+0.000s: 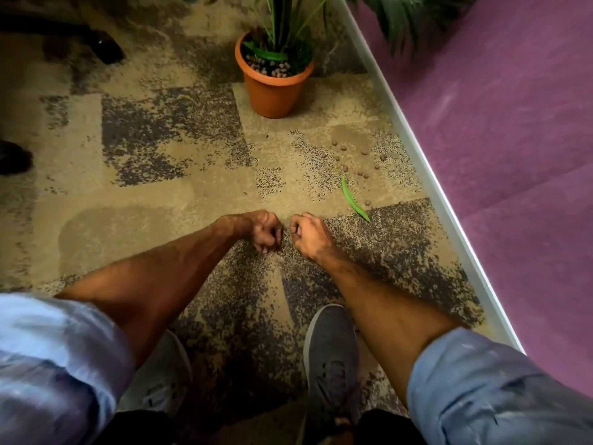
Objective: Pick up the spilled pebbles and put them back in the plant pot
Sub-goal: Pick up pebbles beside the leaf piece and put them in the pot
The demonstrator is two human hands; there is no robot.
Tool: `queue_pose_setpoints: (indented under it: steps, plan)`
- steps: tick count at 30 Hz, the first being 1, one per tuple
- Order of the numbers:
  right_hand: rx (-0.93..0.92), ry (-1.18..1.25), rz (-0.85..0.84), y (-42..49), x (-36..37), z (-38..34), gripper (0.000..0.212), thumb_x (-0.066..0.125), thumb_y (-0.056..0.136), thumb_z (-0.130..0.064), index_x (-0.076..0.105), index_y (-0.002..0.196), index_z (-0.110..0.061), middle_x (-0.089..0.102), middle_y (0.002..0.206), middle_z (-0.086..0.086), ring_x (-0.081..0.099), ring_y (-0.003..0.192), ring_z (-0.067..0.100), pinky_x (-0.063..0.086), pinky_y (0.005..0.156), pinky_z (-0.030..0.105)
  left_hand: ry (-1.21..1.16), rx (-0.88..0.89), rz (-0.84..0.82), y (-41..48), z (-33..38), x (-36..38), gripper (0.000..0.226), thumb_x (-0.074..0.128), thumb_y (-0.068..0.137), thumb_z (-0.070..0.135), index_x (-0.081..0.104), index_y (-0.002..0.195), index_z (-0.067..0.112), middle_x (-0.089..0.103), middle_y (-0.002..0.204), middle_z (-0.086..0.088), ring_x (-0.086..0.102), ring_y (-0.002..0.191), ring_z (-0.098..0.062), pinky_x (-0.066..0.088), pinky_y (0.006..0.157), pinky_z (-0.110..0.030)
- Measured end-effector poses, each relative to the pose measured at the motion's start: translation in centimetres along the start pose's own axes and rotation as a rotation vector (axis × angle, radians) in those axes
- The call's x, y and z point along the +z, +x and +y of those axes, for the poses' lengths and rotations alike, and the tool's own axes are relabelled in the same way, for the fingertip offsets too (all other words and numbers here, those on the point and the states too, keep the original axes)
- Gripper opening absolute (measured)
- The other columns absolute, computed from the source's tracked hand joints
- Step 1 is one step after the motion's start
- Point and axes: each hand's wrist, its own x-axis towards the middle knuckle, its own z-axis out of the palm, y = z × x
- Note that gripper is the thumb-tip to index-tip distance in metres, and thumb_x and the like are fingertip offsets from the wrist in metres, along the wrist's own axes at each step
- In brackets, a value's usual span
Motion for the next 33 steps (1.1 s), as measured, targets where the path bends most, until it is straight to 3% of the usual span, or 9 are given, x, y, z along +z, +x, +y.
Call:
queue_pose_setpoints:
  steps: [3, 8, 11, 14, 16, 22, 25, 30, 33]
  plan:
    - [0.094, 0.082, -0.048, 0.5, -0.2, -0.4, 0.018, 0.065, 0.093, 0.0, 0.067, 0.105, -0.013, 0.072, 0.107, 0.006, 0.073, 0.101, 0.027, 0.063, 0.086, 0.042, -0.108, -0.031, 0.04, 0.3, 0.8, -0.1, 0.017, 0.063, 0.1, 0.002, 0.078, 0.108, 0.004, 0.079, 0.103, -0.019, 0.075, 0.083, -0.025, 0.065, 0.082, -0.038]
    - [0.272, 0.552, 0.102, 1.1, -2.5, 1.1, 0.01, 0.07, 0.098, -0.013, 0.069, 0.108, -0.013, 0.076, 0.099, 0.005, 0.079, 0.088, 0.027, 0.065, 0.079, 0.052, -0.337, 0.01, 0.192, 1.1, 2.7, -0.5, 0.016, 0.065, 0.102, 0.01, 0.071, 0.113, 0.0, 0.075, 0.094, -0.022, 0.074, 0.057, -0.015, 0.06, 0.049, -0.018]
    - [0.291, 0.594, 0.354, 1.7, -5.2, 3.9, 0.009, 0.064, 0.101, -0.017, 0.071, 0.106, -0.013, 0.076, 0.103, 0.005, 0.074, 0.084, 0.023, 0.063, 0.068, 0.041, -0.133, 0.134, 0.355, 2.7, 4.9, -1.1, 0.01, 0.068, 0.1, 0.026, 0.068, 0.09, 0.025, 0.077, 0.102, -0.014, 0.072, 0.082, -0.021, 0.052, 0.058, -0.012]
    - [0.384, 0.417, 0.486, 2.0, -8.9, 8.0, 0.014, 0.057, 0.1, -0.025, 0.07, 0.106, -0.022, 0.071, 0.106, 0.001, 0.063, 0.092, 0.017, 0.044, 0.068, 0.015, 0.014, 0.233, 0.473, 3.8, 7.7, -1.1, 0.008, 0.07, 0.097, 0.024, 0.065, 0.093, 0.028, 0.077, 0.106, -0.009, 0.072, 0.101, -0.027, 0.056, 0.083, -0.026]
    - [0.496, 0.358, 0.537, 1.9, -10.9, 10.7, 0.011, 0.063, 0.1, -0.026, 0.067, 0.109, -0.023, 0.071, 0.106, -0.001, 0.068, 0.091, 0.017, 0.053, 0.068, 0.021, 0.055, 0.239, 0.539, 5.1, 9.6, -0.6, 0.007, 0.07, 0.095, 0.018, 0.069, 0.1, 0.023, 0.077, 0.105, -0.006, 0.073, 0.101, -0.026, 0.058, 0.092, -0.038]
    - [0.737, 0.147, 0.419, -1.4, -10.5, 16.6, 0.026, 0.074, 0.095, -0.024, 0.07, 0.115, -0.01, 0.074, 0.11, 0.008, 0.071, 0.097, 0.026, 0.061, 0.08, 0.035, 0.182, 0.26, 0.647, 8.6, 11.9, 3.1, 0.023, 0.063, 0.096, 0.002, 0.065, 0.118, 0.01, 0.067, 0.101, -0.003, 0.058, 0.073, -0.012, 0.046, 0.055, -0.016]
    - [0.713, 0.119, 0.447, -3.5, -7.7, 17.0, 0.023, 0.071, 0.096, -0.027, 0.069, 0.113, -0.012, 0.072, 0.112, 0.008, 0.071, 0.104, 0.027, 0.051, 0.079, 0.027, 0.254, 0.325, 0.646, 8.8, 12.4, 4.2, 0.019, 0.059, 0.096, 0.006, 0.064, 0.113, 0.013, 0.067, 0.107, -0.005, 0.064, 0.083, -0.02, 0.054, 0.065, -0.028]
    - [0.626, 0.262, 0.522, -3.6, -5.7, 17.2, 0.013, 0.067, 0.096, -0.012, 0.068, 0.108, -0.007, 0.069, 0.116, 0.01, 0.069, 0.104, 0.026, 0.06, 0.092, 0.042, 0.437, 0.339, 0.652, 8.9, 12.8, 4.2, 0.023, 0.066, 0.091, 0.008, 0.066, 0.112, 0.016, 0.067, 0.108, -0.01, 0.067, 0.092, -0.034, 0.052, 0.073, -0.037]
    - [0.617, 0.328, 0.516, -3.4, -6.1, 18.0, 0.013, 0.061, 0.096, -0.002, 0.069, 0.107, -0.003, 0.067, 0.11, 0.007, 0.065, 0.101, 0.024, 0.061, 0.086, 0.03, 0.496, 0.354, 0.638, 8.8, 13.0, 3.9, 0.028, 0.064, 0.09, 0.006, 0.064, 0.117, 0.016, 0.065, 0.113, -0.011, 0.066, 0.095, -0.035, 0.059, 0.081, -0.047]
